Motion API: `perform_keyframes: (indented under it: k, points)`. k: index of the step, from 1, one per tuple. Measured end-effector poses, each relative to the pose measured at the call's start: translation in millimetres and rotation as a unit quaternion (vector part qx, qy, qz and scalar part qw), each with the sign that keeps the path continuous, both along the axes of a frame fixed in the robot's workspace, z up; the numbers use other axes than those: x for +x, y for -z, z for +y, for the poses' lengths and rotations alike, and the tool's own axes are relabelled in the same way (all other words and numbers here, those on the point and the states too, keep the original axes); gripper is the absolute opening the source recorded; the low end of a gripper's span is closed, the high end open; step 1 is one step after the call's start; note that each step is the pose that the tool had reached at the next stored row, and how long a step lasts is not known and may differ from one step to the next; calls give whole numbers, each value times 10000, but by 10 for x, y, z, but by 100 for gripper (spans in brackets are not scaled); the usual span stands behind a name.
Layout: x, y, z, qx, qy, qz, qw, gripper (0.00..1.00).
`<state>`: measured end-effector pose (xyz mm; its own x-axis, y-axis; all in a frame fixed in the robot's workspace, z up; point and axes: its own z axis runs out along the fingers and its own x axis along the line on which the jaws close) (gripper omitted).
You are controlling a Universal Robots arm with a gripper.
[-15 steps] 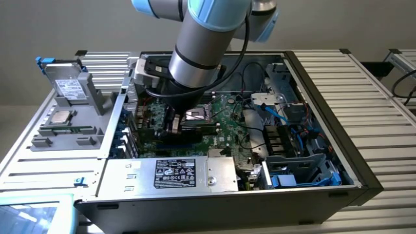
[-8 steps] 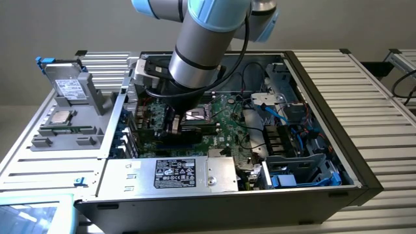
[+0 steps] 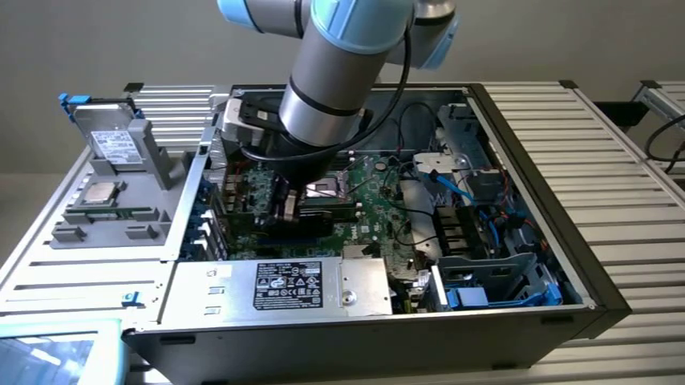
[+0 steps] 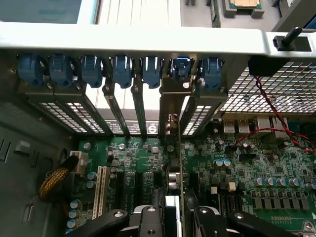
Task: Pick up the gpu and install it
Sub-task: 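Insert the gpu into the slot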
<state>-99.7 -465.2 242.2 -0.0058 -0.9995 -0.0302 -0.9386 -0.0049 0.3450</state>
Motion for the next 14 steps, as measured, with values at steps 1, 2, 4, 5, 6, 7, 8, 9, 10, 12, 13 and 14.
perform_keyframes:
  k: [1,2,4,5,6,7,8,9,10,12,13,14]
  points:
    - [7,4,0,-2,1,0,10000,28]
    - [14,7,0,-3,0,-2,10000,28]
    - [18,12,0,-4,-1,-3,10000,28]
    - [18,12,-1,-6,-1,-2,10000,28]
    - [19,16,0,-4,-1,-5,10000,28]
    - [19,17,0,-5,-1,-4,10000,28]
    - [19,18,0,-6,-1,-3,10000,28]
    - [19,20,0,-8,-1,-3,10000,28]
    - [19,23,0,-9,0,-1,10000,28]
    - [19,28,-1,-13,1,-1,10000,28]
    - [19,30,-1,-13,2,-2,10000,28]
    - [19,32,0,-13,2,-2,10000,28]
